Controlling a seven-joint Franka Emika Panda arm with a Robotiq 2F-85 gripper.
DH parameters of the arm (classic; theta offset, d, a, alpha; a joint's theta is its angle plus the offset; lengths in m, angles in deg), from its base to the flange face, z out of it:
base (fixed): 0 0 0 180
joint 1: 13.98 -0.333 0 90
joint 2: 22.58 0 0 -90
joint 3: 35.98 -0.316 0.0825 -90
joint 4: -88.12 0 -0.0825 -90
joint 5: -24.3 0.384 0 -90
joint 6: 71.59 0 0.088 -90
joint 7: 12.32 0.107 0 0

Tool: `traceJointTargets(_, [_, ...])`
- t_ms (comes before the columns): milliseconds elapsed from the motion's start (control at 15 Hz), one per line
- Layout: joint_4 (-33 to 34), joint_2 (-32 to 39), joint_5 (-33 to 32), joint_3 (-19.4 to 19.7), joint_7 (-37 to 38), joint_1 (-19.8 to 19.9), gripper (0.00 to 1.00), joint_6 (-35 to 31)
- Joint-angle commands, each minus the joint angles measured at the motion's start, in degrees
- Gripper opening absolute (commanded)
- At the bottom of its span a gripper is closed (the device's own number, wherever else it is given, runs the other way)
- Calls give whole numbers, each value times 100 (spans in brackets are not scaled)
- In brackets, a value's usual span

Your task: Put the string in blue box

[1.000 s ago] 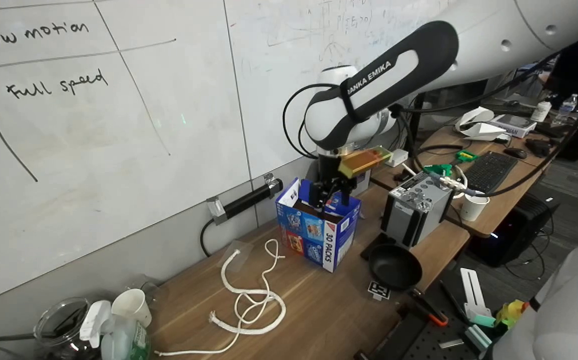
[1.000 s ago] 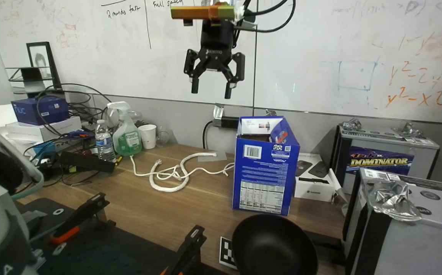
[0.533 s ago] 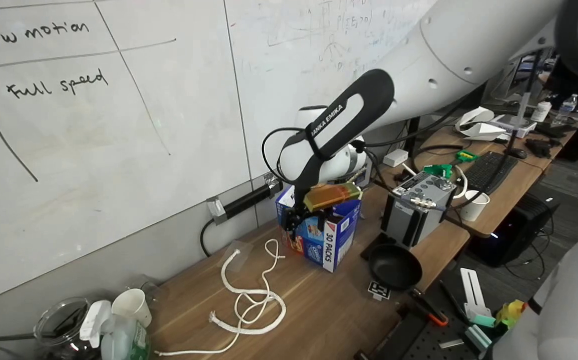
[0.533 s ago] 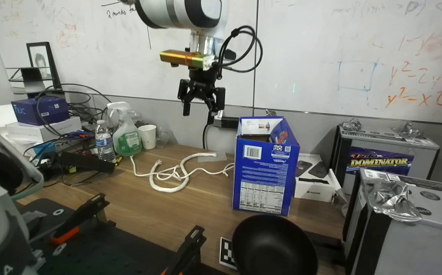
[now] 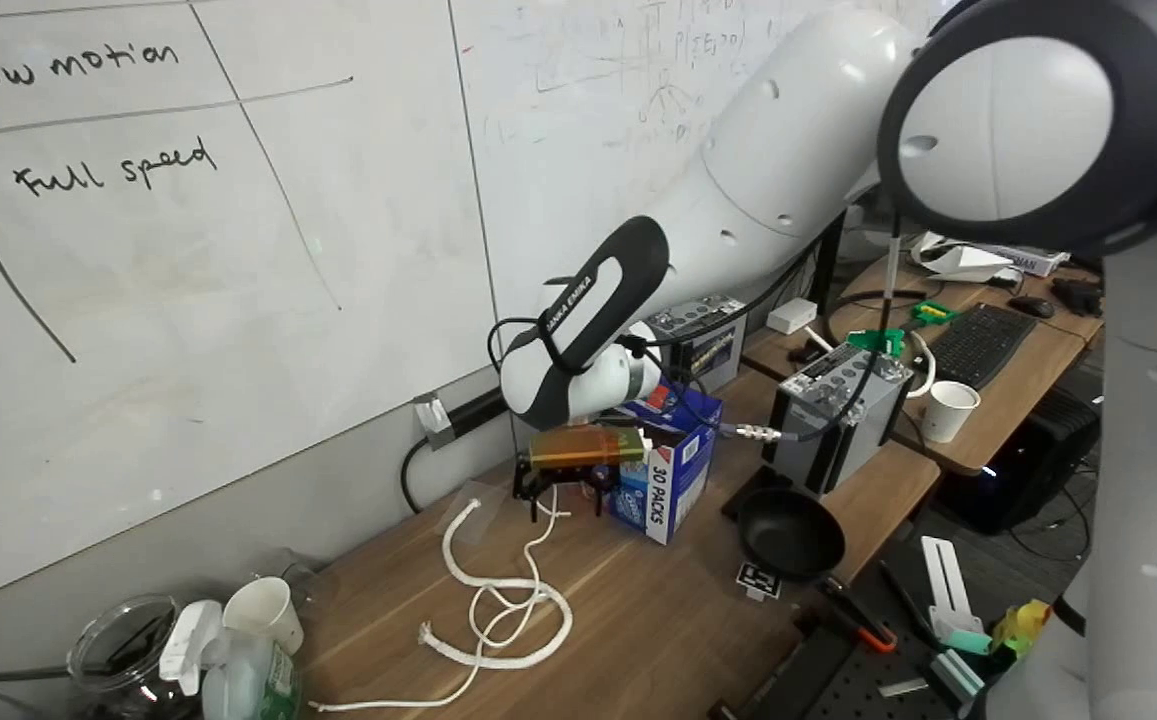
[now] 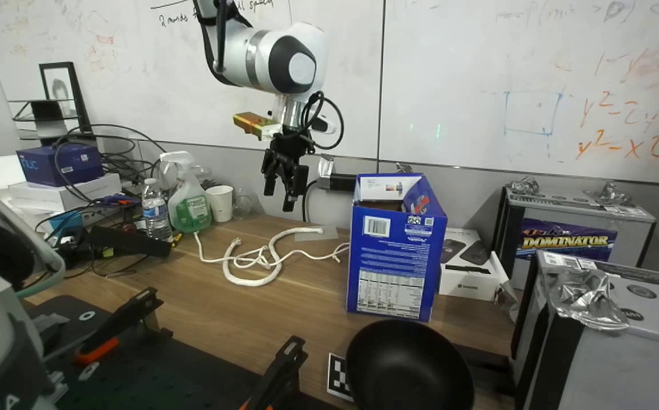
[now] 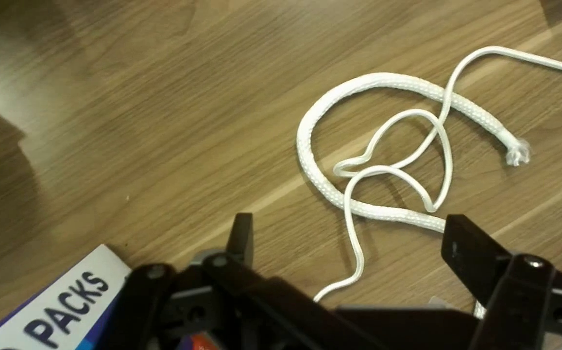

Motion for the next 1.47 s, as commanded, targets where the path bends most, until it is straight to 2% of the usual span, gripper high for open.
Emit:
traceJointTargets(0, [595, 669, 510, -70, 540, -127, 100, -241])
traceJointTargets(200, [838, 1033, 1034, -134, 883, -152, 100, -479])
traceJointTargets(467, [1125, 1503, 1222, -79, 1421, -317, 100, -828])
traceJointTargets(867, [1434, 2053, 940, 104, 2489, -733, 100, -991])
traceJointTargets(1400, [1552, 2426, 543, 220, 3249, -1089, 100, -898])
